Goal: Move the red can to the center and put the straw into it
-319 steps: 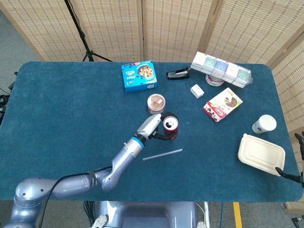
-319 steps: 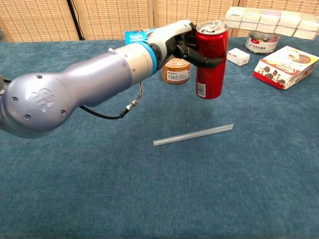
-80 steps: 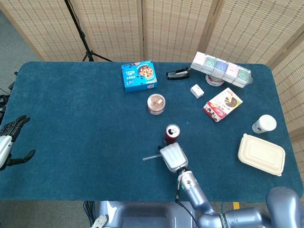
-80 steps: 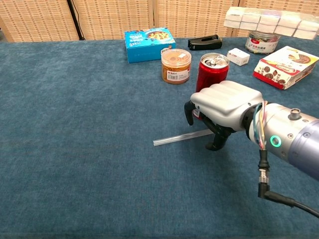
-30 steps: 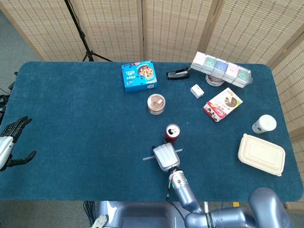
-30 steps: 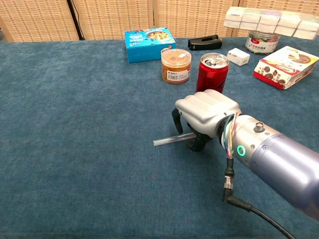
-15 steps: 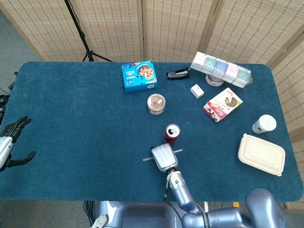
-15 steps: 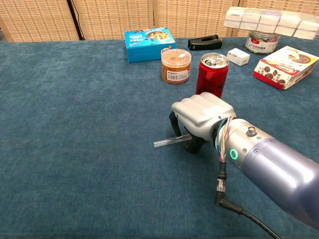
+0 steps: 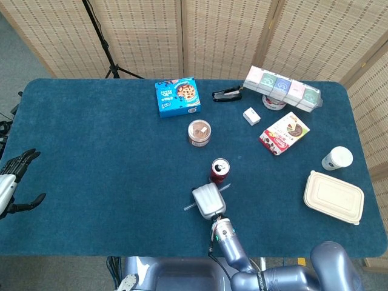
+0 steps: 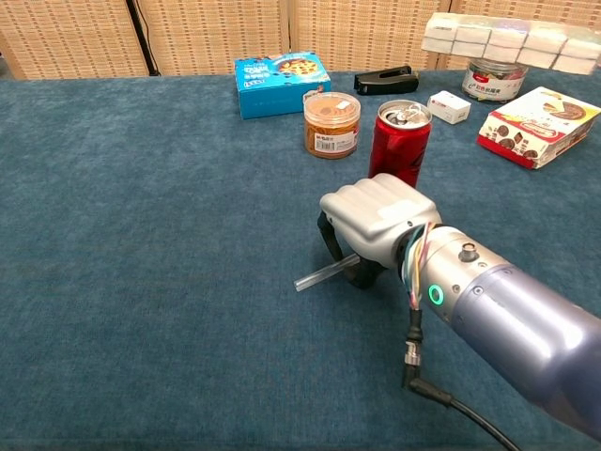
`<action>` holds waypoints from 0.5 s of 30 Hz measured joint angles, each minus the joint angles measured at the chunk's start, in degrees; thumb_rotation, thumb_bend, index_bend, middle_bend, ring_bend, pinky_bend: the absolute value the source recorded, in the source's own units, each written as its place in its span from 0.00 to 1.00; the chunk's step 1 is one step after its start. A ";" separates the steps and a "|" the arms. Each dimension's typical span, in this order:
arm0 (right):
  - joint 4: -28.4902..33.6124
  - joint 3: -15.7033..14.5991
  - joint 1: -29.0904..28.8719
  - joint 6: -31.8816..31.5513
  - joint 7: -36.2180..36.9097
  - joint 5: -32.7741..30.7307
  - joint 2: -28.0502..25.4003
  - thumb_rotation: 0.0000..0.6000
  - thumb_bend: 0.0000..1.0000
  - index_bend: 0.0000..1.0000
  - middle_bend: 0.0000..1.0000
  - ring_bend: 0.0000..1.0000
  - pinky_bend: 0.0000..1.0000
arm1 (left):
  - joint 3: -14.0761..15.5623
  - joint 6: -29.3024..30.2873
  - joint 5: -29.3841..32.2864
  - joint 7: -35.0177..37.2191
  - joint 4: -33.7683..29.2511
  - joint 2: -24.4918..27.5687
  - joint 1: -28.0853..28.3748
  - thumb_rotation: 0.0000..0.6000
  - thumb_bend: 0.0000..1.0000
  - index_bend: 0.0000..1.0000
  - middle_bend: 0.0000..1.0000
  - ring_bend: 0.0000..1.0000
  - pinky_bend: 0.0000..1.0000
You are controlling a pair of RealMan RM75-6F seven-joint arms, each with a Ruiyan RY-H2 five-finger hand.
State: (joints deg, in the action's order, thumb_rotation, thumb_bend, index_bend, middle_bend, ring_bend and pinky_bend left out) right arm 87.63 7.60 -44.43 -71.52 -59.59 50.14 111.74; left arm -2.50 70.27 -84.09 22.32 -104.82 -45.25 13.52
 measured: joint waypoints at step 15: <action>1.31 -0.48 1.09 -0.30 1.88 2.75 -0.29 1.00 0.45 0.58 0.83 0.83 0.67 | 0.24 -0.02 -0.33 -0.03 0.03 0.00 0.09 1.00 0.30 0.00 0.00 0.00 0.00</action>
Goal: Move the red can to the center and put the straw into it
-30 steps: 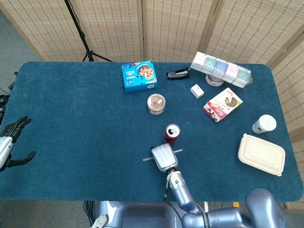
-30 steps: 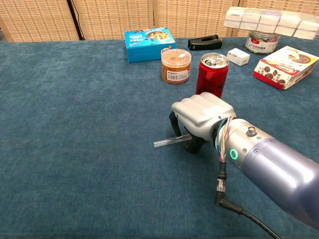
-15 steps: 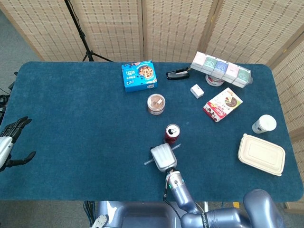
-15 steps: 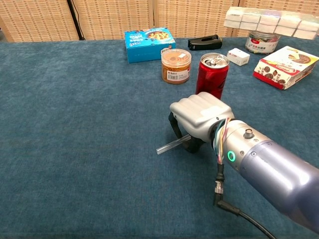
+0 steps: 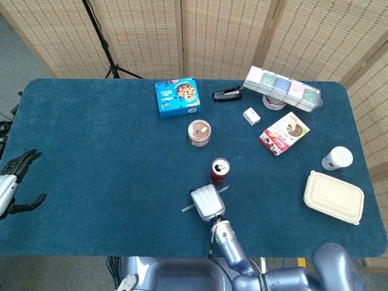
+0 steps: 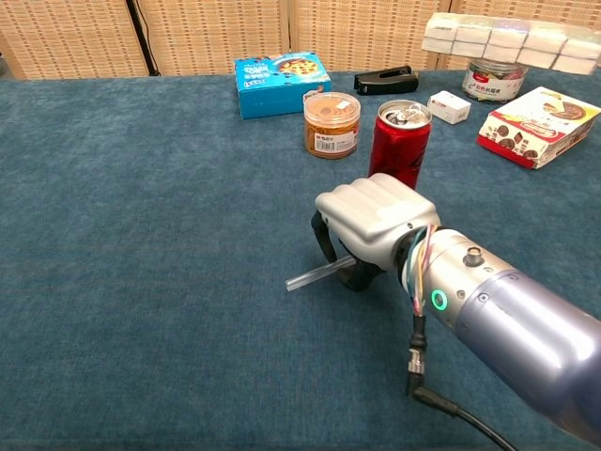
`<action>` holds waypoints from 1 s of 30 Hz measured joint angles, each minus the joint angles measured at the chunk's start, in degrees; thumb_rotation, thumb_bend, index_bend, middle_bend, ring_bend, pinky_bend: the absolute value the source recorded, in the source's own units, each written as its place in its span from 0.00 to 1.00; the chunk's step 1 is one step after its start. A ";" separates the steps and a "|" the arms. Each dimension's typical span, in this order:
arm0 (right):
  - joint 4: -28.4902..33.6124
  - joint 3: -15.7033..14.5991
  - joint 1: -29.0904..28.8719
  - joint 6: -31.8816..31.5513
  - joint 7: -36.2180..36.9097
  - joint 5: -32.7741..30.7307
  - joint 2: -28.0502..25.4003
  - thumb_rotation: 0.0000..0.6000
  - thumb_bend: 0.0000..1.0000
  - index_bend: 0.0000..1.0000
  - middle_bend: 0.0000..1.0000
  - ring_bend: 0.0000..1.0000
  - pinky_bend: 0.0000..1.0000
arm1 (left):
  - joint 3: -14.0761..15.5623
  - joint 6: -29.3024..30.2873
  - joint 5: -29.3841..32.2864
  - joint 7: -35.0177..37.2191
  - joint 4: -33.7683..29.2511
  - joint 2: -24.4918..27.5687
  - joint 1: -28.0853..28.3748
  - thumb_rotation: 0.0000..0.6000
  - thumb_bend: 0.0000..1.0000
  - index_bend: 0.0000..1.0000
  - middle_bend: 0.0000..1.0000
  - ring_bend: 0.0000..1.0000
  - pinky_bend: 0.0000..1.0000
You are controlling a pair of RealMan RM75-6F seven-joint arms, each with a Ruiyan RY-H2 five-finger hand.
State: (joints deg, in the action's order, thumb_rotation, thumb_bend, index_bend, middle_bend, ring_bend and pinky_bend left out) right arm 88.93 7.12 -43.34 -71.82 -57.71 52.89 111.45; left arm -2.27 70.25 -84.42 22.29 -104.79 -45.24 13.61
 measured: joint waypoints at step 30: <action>20.68 -2.09 6.09 1.69 21.12 13.56 -20.39 1.00 0.45 0.59 0.83 0.83 0.67 | 0.31 -0.37 0.55 -3.72 -1.49 -0.58 0.30 1.00 0.30 0.00 0.00 0.00 0.00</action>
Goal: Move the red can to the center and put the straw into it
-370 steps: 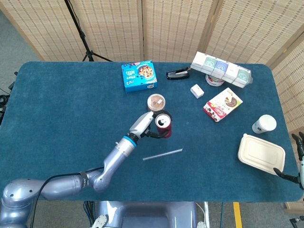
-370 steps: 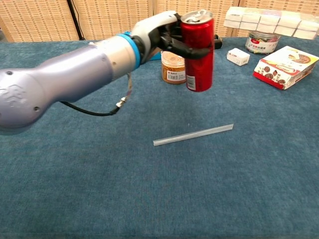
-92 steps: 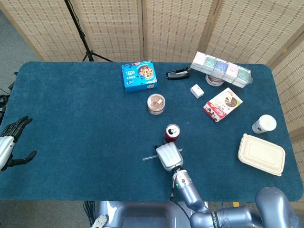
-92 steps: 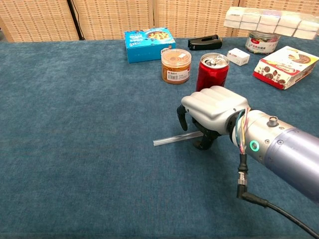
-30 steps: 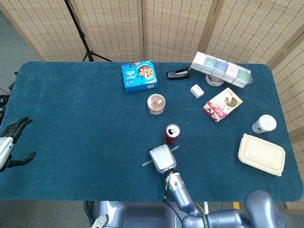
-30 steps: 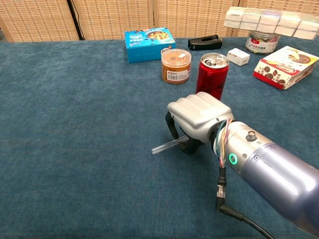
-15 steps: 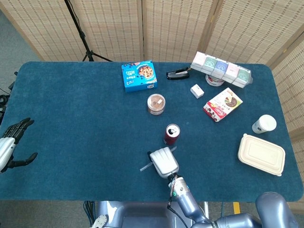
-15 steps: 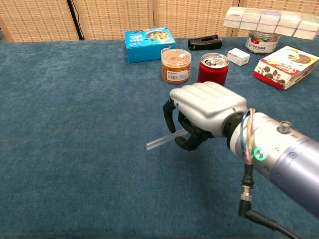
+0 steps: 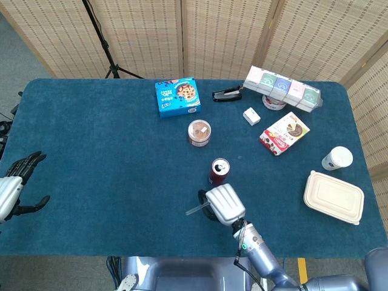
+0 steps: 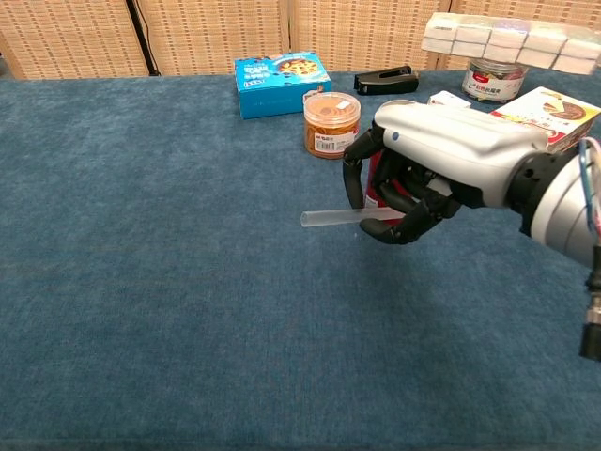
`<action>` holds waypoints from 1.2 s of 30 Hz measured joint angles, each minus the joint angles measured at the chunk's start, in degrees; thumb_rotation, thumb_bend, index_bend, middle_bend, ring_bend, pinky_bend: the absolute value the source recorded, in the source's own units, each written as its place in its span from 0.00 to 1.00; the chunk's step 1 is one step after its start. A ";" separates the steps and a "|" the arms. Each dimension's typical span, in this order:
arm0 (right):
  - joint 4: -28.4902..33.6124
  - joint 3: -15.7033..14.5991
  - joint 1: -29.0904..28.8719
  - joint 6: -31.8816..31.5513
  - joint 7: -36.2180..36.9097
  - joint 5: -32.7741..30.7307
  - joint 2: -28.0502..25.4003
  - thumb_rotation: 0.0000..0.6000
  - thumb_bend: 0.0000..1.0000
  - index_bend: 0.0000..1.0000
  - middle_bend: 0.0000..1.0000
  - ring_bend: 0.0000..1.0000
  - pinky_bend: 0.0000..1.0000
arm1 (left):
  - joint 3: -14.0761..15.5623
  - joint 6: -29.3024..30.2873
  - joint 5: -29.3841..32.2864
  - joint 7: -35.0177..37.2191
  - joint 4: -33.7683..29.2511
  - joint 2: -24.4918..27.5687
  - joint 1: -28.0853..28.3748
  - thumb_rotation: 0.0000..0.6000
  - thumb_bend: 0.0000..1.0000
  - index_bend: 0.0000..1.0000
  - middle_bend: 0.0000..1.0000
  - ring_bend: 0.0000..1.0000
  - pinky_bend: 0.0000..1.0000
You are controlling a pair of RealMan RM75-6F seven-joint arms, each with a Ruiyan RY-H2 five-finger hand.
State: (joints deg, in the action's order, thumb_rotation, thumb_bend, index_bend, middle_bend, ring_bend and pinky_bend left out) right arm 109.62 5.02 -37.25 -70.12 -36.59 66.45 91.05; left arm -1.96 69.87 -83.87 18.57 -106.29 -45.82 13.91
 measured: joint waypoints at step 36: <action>9.72 2.02 2.92 10.52 29.75 3.81 -22.93 1.00 0.45 0.60 0.83 0.83 0.67 | -0.16 0.52 -0.02 0.46 0.09 -0.13 -0.09 1.00 0.30 0.00 0.00 0.00 0.00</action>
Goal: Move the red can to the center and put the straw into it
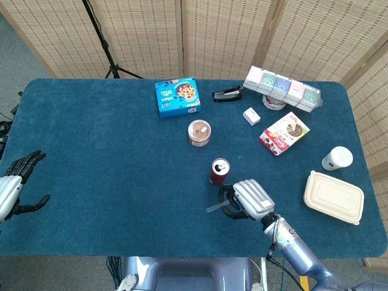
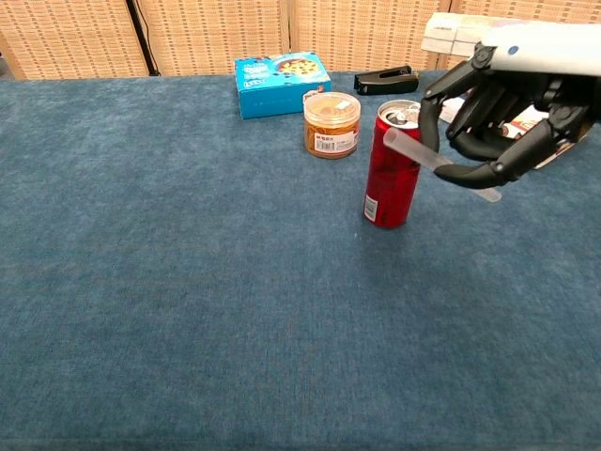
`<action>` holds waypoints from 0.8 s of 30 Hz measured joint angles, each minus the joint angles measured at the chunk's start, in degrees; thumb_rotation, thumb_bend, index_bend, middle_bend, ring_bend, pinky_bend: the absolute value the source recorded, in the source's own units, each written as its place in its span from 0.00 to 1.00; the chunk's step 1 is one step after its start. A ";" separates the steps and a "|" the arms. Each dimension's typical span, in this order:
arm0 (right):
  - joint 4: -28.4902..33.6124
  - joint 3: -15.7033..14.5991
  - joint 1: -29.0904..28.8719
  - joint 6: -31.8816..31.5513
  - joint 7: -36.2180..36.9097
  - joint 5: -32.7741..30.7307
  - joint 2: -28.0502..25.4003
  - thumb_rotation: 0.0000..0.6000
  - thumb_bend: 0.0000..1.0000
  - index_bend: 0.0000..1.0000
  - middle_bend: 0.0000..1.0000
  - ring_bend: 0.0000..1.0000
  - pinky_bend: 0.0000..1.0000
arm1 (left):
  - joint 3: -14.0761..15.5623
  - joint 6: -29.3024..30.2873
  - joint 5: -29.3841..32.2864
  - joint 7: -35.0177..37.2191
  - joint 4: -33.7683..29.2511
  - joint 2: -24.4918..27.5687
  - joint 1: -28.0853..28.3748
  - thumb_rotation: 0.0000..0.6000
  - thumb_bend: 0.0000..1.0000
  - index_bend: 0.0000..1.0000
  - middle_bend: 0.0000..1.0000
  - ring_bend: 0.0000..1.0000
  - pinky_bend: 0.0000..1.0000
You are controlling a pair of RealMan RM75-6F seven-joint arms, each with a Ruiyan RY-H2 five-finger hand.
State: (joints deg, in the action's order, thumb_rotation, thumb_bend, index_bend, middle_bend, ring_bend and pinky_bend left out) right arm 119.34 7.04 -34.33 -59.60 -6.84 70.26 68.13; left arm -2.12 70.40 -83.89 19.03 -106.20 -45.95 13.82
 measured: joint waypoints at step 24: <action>2.11 9.19 2.92 5.19 48.48 5.55 -17.90 1.00 0.47 0.60 0.84 0.83 0.67 | -0.72 4.80 -0.87 -1.27 0.50 -1.67 -1.44 1.00 0.30 0.00 0.00 0.00 0.00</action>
State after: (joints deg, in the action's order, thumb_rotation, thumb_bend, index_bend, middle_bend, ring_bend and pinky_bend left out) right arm 121.44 16.23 -31.41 -54.41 41.64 75.81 50.23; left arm -2.84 75.20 -84.76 17.76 -105.70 -47.62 12.39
